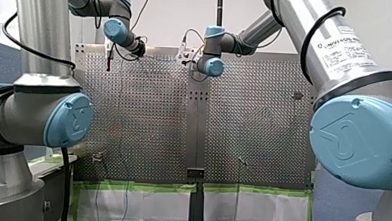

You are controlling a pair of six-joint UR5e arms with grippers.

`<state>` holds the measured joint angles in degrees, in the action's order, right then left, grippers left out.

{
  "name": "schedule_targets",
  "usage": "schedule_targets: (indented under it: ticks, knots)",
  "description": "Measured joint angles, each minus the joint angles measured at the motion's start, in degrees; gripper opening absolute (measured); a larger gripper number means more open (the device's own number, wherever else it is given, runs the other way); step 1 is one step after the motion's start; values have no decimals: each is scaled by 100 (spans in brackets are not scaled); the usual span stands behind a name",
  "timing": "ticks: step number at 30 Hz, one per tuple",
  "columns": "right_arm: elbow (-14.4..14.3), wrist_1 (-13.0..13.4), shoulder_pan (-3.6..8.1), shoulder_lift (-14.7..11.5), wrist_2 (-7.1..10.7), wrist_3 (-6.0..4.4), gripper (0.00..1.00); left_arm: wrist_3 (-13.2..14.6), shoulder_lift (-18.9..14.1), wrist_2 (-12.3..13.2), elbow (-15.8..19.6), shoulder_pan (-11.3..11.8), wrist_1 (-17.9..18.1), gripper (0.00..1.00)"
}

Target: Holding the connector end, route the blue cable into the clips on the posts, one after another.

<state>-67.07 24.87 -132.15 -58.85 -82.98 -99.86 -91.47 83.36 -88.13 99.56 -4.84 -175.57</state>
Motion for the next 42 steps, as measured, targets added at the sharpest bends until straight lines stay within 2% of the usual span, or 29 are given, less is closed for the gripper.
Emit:
schedule_targets:
  ticks: [10,18,23,42]
  knots:
    - [1,1,8,15,0,0,0,191,324,-362,-35,-183,252,100]
    - [2,2,8,29,0,0,0,219,607,-550,-350,-337,385,100]
    - [1,2,9,33,0,0,0,312,767,-684,-414,-421,419,100]
    - [3,1,9,67,2,0,0,568,845,-1085,-560,-508,582,100]
